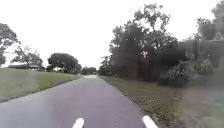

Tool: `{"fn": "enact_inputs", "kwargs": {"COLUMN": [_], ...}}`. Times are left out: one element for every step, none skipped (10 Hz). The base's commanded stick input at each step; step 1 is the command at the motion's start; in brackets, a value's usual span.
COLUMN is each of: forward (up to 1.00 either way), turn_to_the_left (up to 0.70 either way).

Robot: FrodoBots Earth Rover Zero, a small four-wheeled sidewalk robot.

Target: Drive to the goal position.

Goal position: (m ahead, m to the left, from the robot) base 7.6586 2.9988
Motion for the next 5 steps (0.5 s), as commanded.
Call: {"fn": "enact_inputs", "kwargs": {"forward": [0.69, 0.69, 0.69, 0.69, 0.69], "turn_to_the_left": [0.34, 0.34, 0.22, 0.03, 0.03]}}
